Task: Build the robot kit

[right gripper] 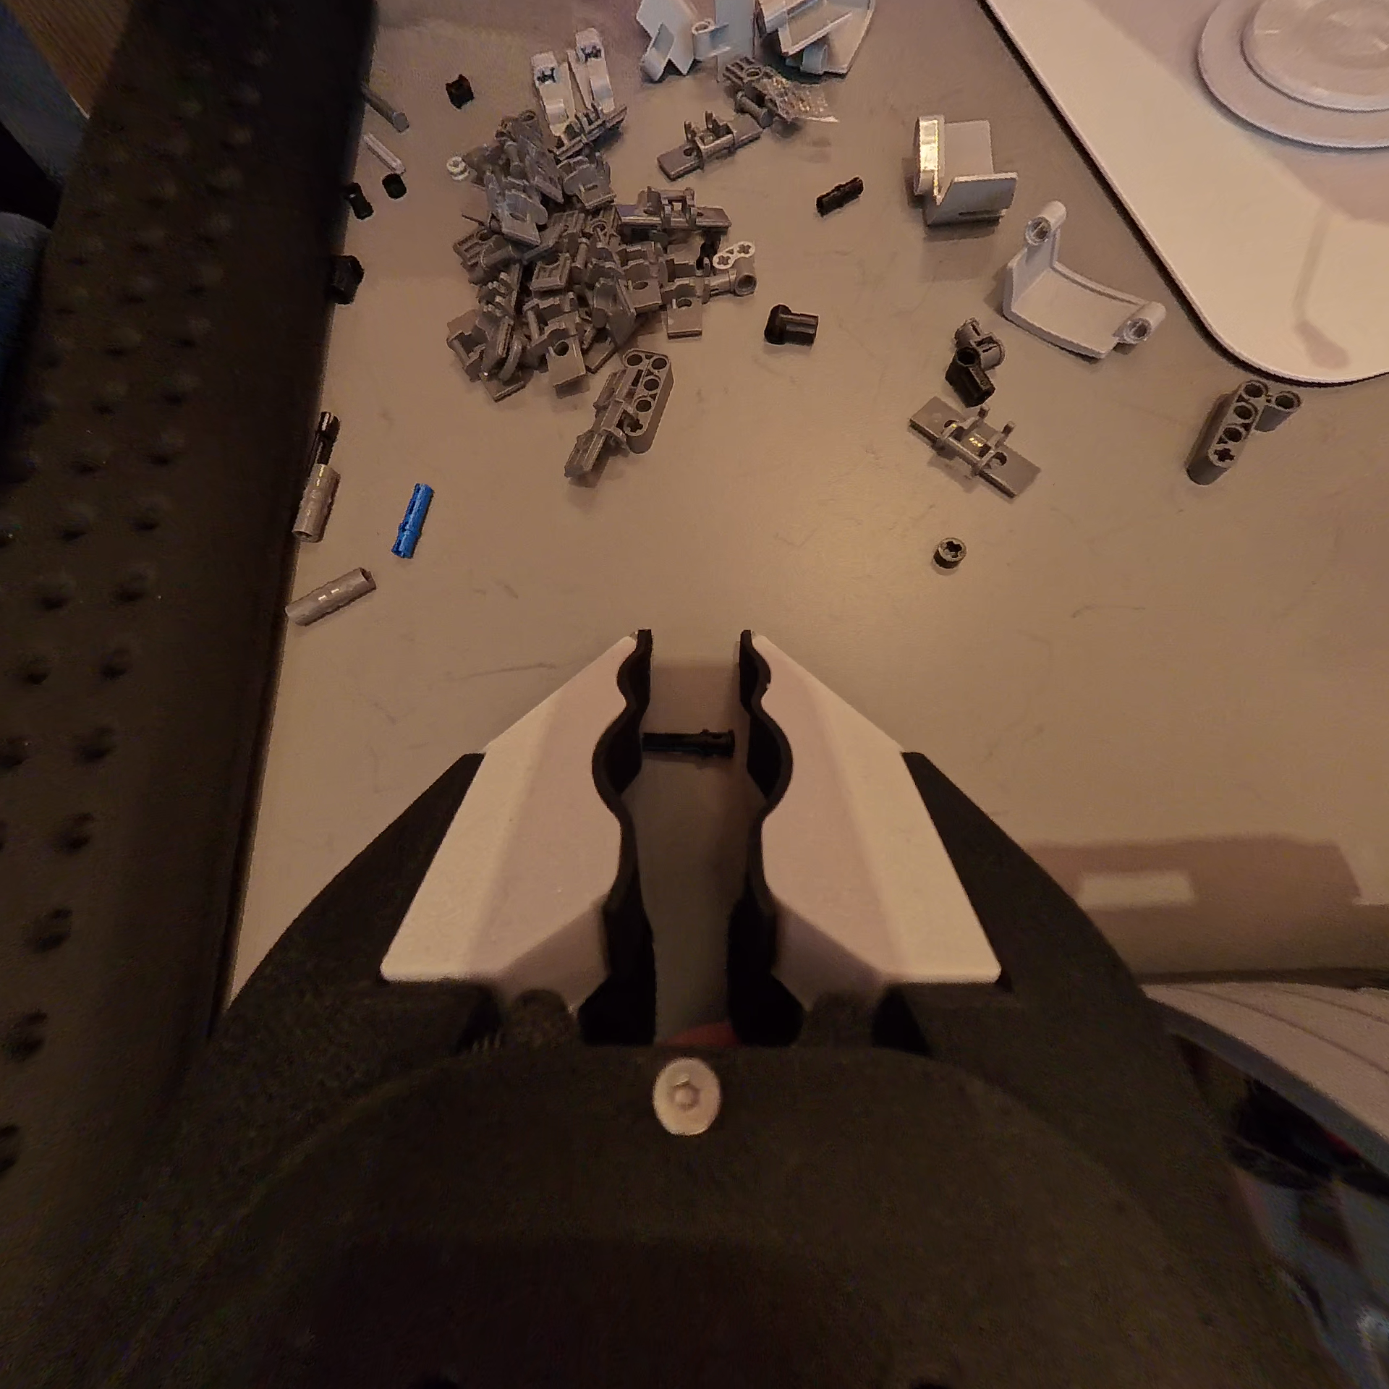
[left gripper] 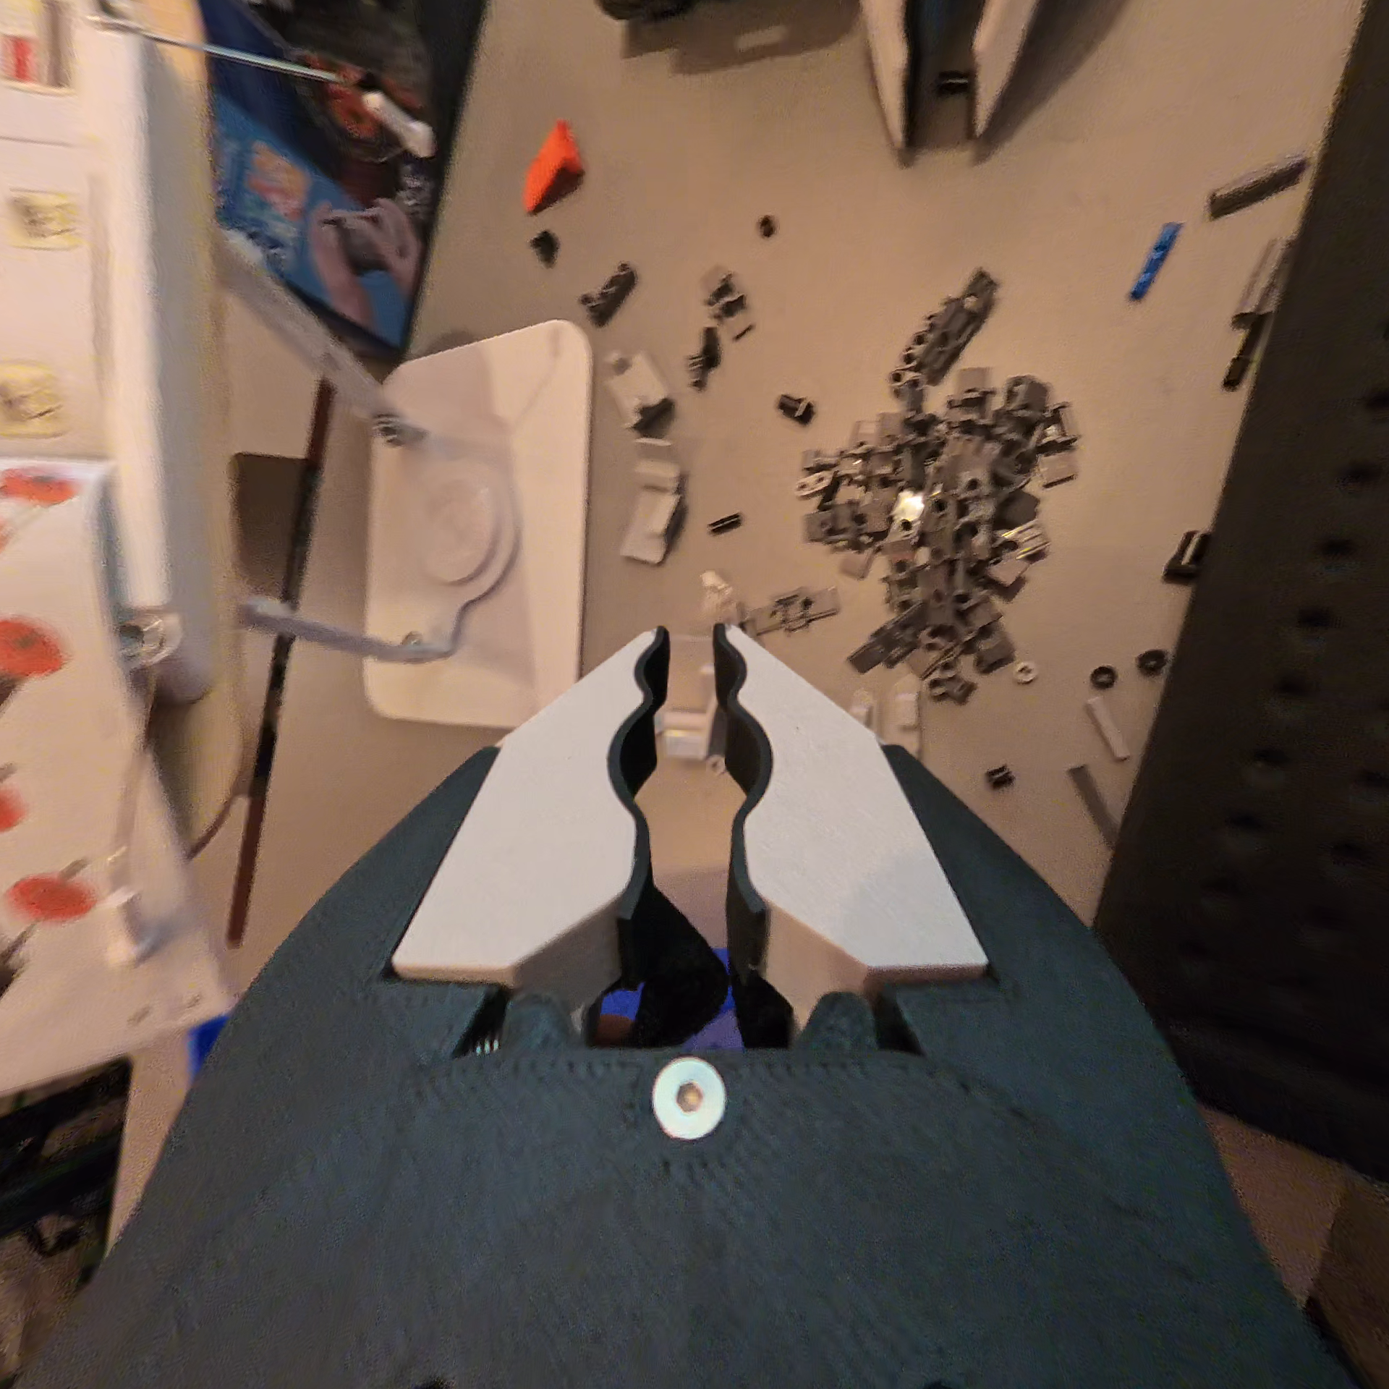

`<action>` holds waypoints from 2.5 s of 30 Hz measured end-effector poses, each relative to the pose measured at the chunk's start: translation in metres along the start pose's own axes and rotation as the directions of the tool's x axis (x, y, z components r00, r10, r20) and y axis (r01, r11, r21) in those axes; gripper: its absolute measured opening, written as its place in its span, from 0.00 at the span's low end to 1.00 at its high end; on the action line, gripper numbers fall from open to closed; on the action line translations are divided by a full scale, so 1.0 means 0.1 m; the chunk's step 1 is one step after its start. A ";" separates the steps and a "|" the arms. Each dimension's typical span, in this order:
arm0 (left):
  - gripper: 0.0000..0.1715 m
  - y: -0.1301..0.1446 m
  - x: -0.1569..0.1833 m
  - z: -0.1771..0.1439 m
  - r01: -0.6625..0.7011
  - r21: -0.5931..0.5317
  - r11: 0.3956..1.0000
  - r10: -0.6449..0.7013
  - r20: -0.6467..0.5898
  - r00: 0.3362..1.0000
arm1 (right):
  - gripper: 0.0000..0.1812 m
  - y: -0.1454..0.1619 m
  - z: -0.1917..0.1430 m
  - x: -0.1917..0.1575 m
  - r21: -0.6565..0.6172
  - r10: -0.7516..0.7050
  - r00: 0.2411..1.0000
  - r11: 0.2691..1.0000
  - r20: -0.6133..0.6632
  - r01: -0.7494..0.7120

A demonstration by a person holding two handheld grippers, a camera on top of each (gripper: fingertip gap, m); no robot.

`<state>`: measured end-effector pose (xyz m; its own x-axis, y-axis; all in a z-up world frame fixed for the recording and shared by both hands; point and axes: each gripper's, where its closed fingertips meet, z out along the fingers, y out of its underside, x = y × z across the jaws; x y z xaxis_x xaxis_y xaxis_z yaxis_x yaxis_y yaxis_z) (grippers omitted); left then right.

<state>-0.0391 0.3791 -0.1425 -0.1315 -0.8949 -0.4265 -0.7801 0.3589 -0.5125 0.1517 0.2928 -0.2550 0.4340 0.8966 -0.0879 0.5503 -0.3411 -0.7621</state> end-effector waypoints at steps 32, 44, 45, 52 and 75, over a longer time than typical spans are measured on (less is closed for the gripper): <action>0.10 2.83 -1.38 -0.76 0.434 -0.396 0.809 -0.390 0.190 0.901 | 0.12 0.00 0.00 0.01 0.000 0.016 1.000 1.000 0.001 -0.015; 0.10 2.96 -1.31 0.00 0.331 -0.448 0.830 -0.349 0.045 0.936 | 0.12 0.00 0.00 0.02 0.003 0.015 1.000 1.000 0.000 -0.015; 0.09 2.98 -1.30 0.02 0.342 -0.449 0.825 -0.367 0.035 0.930 | 0.12 -0.01 0.00 0.01 0.004 0.015 1.000 1.000 0.000 -0.015; 0.11 2.93 -1.20 0.01 0.367 -0.449 0.815 -0.427 -0.035 0.904 | 0.12 -0.01 -0.01 0.01 0.008 0.014 1.000 1.000 0.004 -0.014; 0.14 2.97 -1.17 0.02 0.324 -0.503 0.801 -0.371 0.006 0.928 | 0.12 -0.01 -0.01 0.00 0.012 0.005 1.000 1.000 0.005 -0.005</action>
<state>-0.2544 0.5909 -0.2461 0.1715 -0.9624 -0.2105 -0.9753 -0.1357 -0.1744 0.1518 0.2929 -0.2530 0.4330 0.8963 -0.0955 0.5395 -0.3425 -0.7692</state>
